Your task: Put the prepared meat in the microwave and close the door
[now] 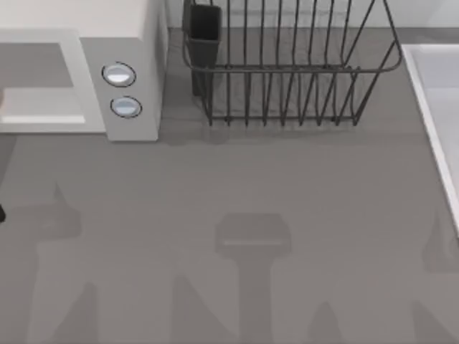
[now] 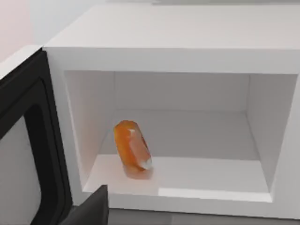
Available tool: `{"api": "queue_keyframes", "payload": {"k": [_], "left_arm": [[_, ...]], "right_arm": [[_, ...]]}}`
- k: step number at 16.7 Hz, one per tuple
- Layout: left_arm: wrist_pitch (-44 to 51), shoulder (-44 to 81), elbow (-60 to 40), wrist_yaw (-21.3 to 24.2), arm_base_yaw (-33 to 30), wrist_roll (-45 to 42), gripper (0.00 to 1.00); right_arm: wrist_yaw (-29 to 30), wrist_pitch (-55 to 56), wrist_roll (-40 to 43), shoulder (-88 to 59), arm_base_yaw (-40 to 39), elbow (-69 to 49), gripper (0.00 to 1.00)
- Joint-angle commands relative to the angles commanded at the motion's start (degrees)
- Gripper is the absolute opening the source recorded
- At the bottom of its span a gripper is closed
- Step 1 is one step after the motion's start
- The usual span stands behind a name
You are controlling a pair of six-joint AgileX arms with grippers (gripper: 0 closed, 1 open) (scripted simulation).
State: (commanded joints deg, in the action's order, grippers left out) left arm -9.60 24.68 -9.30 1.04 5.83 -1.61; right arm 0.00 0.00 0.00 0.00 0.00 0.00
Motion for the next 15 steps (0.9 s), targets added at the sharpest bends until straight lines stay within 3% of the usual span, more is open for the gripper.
{"api": "queue_keyframes", "payload": {"k": [6,13,15], "left_arm": [[8.0,-21.4,7.7,-0.9,-4.9,1.4,1.00],[9.6,-24.7,9.3,-1.0,-5.8,1.6,1.00],[9.6,-24.7,9.3,-1.0,-5.8,1.6,0.85]], "right_arm": [[0.0,0.0,0.0,0.0,0.0,0.0,1.00],[0.0,0.0,0.0,0.0,0.0,0.0,1.00],[0.0,0.0,0.0,0.0,0.0,0.0,1.00]]}}
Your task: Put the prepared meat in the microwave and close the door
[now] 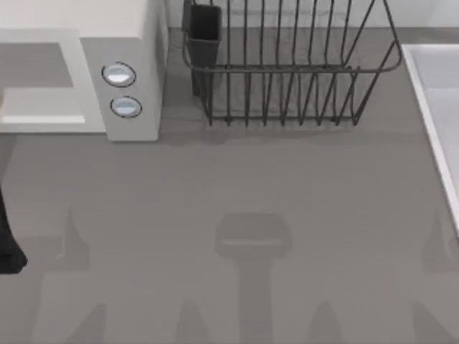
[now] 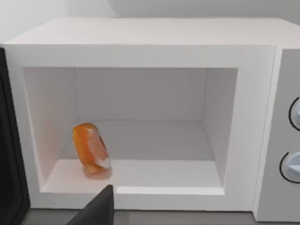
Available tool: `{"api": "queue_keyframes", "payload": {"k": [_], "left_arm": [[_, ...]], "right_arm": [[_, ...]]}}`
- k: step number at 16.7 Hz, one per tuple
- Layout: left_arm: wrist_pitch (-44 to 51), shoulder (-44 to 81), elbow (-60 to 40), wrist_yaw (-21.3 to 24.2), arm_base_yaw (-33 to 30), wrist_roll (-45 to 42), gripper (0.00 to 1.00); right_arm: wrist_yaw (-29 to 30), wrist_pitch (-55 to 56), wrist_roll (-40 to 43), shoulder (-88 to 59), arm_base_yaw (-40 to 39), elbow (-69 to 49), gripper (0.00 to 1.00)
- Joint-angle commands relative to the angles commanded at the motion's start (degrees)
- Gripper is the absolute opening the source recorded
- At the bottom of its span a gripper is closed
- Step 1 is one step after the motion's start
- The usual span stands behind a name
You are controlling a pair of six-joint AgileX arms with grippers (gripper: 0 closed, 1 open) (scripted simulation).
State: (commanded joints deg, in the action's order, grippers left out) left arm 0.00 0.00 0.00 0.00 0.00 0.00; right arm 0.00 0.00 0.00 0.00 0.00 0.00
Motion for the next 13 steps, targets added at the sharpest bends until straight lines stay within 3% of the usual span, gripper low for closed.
{"api": "queue_keyframes", "payload": {"k": [11,13], "left_arm": [[0.0,0.0,0.0,0.0,0.0,0.0,0.02],[0.0,0.0,0.0,0.0,0.0,0.0,0.00]], "right_arm": [[0.0,0.0,0.0,0.0,0.0,0.0,1.00],[0.0,0.0,0.0,0.0,0.0,0.0,1.00]]}}
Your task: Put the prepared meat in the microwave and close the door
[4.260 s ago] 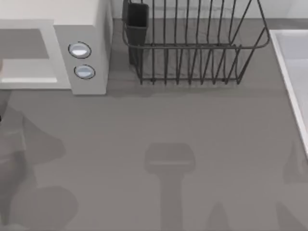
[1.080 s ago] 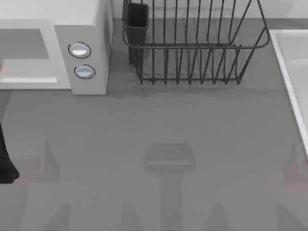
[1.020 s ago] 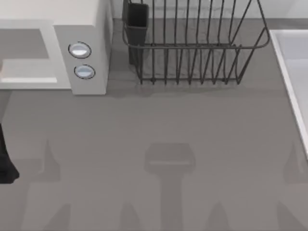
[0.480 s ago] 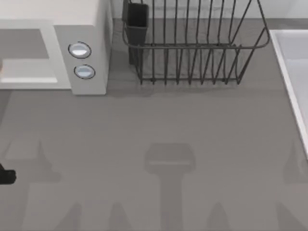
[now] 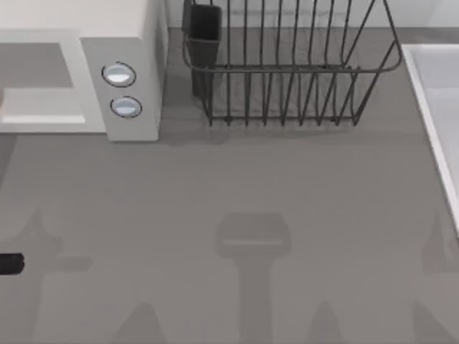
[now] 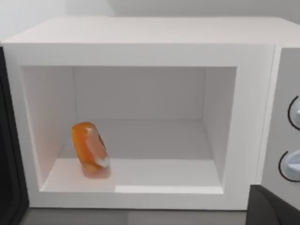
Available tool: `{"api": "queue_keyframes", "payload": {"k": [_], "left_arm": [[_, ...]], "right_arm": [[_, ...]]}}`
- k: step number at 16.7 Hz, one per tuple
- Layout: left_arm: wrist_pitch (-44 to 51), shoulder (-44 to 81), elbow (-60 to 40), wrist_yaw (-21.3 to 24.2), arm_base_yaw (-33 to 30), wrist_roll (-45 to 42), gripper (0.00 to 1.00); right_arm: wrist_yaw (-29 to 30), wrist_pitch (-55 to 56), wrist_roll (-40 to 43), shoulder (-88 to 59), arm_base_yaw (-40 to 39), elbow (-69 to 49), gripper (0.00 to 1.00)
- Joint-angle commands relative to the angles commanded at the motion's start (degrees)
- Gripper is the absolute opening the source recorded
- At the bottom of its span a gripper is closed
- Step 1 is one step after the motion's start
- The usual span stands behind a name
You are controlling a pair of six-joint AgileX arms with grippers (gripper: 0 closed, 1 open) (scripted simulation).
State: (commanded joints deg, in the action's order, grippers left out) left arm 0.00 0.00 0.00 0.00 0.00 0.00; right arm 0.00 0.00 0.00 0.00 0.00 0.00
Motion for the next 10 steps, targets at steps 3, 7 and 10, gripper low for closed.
{"api": "queue_keyframes", "payload": {"k": [3,7,10], "left_arm": [[0.0,0.0,0.0,0.0,0.0,0.0,0.00],[0.0,0.0,0.0,0.0,0.0,0.0,0.00],[-1.1,1.7,-0.5,2.3,2.3,0.0,0.00]], "right_arm": [[0.0,0.0,0.0,0.0,0.0,0.0,1.00],[0.0,0.0,0.0,0.0,0.0,0.0,1.00],[0.0,0.0,0.0,0.0,0.0,0.0,1.00]]}}
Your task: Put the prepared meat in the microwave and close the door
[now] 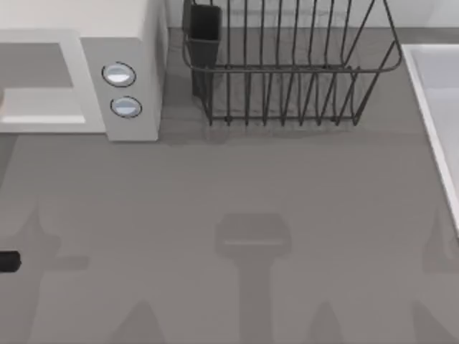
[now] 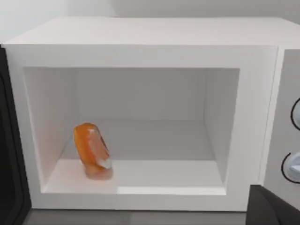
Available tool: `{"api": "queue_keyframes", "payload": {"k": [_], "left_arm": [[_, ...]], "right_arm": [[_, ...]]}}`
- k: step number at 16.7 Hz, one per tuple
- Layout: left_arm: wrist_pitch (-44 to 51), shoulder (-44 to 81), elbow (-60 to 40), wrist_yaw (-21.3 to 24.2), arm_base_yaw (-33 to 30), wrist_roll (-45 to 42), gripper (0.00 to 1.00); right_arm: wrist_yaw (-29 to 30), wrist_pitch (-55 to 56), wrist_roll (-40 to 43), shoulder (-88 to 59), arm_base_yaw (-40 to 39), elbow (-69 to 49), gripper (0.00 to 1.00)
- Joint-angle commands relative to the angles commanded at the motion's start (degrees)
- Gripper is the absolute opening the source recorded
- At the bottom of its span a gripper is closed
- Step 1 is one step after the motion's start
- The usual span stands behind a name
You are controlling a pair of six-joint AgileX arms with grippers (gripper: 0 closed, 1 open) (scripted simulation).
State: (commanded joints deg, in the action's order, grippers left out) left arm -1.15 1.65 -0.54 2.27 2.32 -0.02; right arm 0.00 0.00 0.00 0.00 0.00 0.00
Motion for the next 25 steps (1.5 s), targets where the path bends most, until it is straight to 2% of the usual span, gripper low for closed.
{"api": "queue_keyframes", "payload": {"k": [6,10,15,21,25], "left_arm": [[-5.4,8.2,-2.3,11.8,11.8,-0.1,0.00],[-7.5,10.9,-3.4,15.9,15.9,-0.2,0.00],[-6.4,10.0,-3.5,15.1,15.0,-0.2,0.00],[1.8,4.4,-6.0,9.8,9.8,-0.1,0.00],[1.7,4.5,-5.8,9.9,9.9,-0.1,0.00]], "right_arm": [[0.0,0.0,0.0,0.0,0.0,0.0,1.00],[0.0,0.0,0.0,0.0,0.0,0.0,1.00],[0.0,0.0,0.0,0.0,0.0,0.0,1.00],[0.0,0.0,0.0,0.0,0.0,0.0,1.00],[0.0,0.0,0.0,0.0,0.0,0.0,1.00]]}}
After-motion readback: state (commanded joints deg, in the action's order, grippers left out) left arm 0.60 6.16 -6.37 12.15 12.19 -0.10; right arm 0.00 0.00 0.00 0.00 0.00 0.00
